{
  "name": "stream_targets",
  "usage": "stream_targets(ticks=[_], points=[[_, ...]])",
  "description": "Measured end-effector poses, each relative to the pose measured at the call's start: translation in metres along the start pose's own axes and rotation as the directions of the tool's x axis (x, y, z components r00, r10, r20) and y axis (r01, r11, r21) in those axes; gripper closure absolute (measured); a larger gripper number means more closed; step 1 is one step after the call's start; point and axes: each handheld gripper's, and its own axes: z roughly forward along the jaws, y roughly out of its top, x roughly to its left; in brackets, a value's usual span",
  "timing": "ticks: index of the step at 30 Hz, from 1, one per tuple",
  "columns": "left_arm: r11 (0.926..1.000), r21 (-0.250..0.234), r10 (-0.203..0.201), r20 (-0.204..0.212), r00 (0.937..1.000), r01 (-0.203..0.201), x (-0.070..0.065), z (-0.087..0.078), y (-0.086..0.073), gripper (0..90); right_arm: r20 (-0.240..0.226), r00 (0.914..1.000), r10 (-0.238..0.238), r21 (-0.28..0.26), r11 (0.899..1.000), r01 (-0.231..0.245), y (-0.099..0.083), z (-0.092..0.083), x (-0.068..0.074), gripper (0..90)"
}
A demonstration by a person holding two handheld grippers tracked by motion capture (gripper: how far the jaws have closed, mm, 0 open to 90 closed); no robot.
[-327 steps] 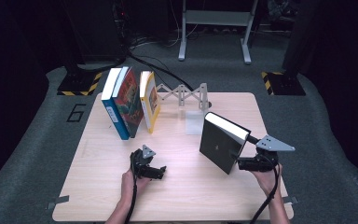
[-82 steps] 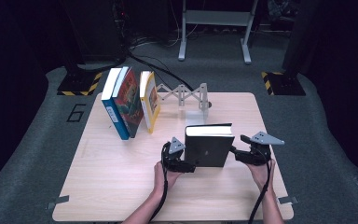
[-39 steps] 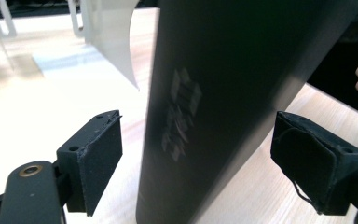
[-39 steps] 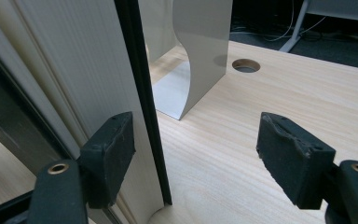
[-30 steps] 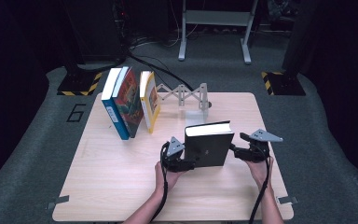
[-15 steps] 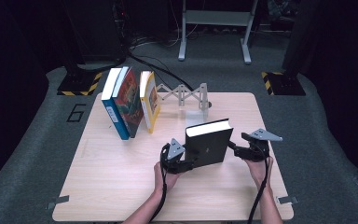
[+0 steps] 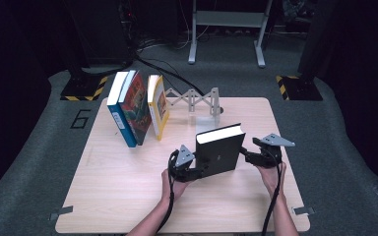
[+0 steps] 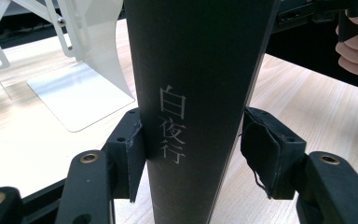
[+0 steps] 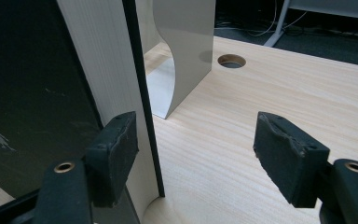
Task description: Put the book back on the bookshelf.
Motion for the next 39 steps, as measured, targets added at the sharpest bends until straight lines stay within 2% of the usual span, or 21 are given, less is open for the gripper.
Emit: stream_targets(ticks=[4,7,8,16,21,25,26,31,32,35,39], points=[[1.0,0.005,-0.002,0.027,0.9996,0.001,0.004,0.001,0.001,41.8,-0.001,1.0,-0.004,-0.003,1.0,0.004,0.0,0.0,0.0,29.3],[0.9999,0.008,0.012,0.028,0.9995,-0.012,0.003,0.001,0.001,42.9,0.001,1.0,-0.007,-0.001,1.0,0.007,0.0,0.0,0.0,29.0],[0.9995,0.01,0.029,0.034,0.999,-0.03,0.003,0.0,0.001,43.5,0.005,1.0,-0.008,0.0,1.0,0.008,0.0,0.0,0.0,28.9],[0.996,-0.001,0.089,0.067,0.9938,-0.089,-0.002,-0.005,-0.004,51.5,0.04,0.9992,0.003,0.008,1.0,-0.004,0.002,0.0,-0.002,28.1],[0.9967,-0.008,0.081,0.077,0.9937,-0.081,-0.003,-0.005,-0.004,54.0,0.041,0.9989,0.021,0.022,1.0,-0.022,0.001,0.002,-0.004,24.4],[0.9954,-0.014,0.096,0.076,0.9925,-0.095,-0.004,-0.006,-0.005,54.4,0.045,0.9986,0.028,0.033,0.999,-0.029,-0.001,0.002,-0.006,23.2],[0.9946,-0.014,0.103,0.071,0.9921,-0.102,-0.004,-0.006,-0.005,54.4,0.046,0.9984,0.033,0.036,0.999,-0.035,-0.002,0.002,-0.007,22.7],[0.9957,-0.015,0.092,0.068,0.9935,-0.091,-0.004,-0.009,-0.007,54.5,0.059,0.9965,0.06,0.048,0.997,-0.062,-0.012,0.0,-0.015,22.0],[0.9947,-0.008,0.103,0.069,0.9923,-0.102,-0.002,-0.01,-0.006,54.5,0.064,0.9952,0.074,0.053,0.996,-0.077,-0.015,0.0,-0.016,21.6],[0.996,-0.009,0.089,0.062,0.9941,-0.089,-0.001,-0.012,-0.007,54.5,0.075,0.9933,0.088,0.074,0.993,-0.094,-0.024,-0.001,-0.022,20.6],[0.9954,-0.002,0.096,0.052,0.994,-0.096,0.002,-0.017,-0.008,54.5,0.1,0.9896,0.103,0.123,0.986,-0.115,-0.038,0.003,-0.025,16.9]])
